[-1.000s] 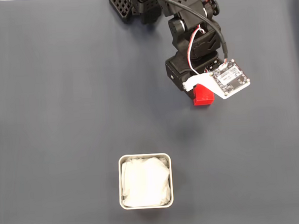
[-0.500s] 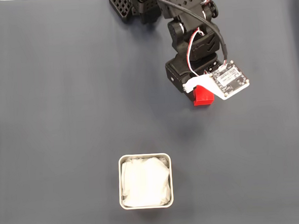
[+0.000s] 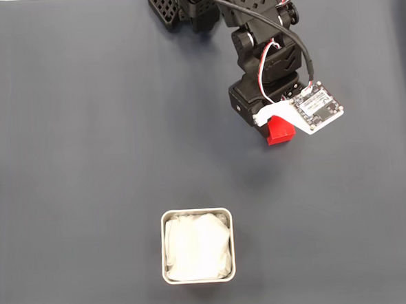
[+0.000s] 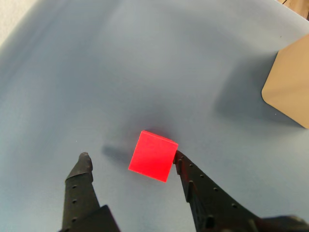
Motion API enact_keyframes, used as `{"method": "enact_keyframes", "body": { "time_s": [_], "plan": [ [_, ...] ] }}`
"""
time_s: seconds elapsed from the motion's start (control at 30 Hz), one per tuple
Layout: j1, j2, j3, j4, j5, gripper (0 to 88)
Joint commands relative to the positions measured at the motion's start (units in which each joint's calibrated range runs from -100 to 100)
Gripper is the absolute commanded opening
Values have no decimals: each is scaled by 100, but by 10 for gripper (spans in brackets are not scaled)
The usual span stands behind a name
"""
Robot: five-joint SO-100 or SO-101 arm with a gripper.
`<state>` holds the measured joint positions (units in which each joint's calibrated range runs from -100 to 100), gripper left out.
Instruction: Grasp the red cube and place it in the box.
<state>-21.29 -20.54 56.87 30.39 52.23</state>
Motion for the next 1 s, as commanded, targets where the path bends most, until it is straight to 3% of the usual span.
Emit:
{"method": "enact_keyframes", "body": {
  "time_s": [0.0,0.97],
  "plan": [
    [-94,-52,-67,-105,-10,385],
    [-364,-182,-39,-326,73,381]
  ]
}}
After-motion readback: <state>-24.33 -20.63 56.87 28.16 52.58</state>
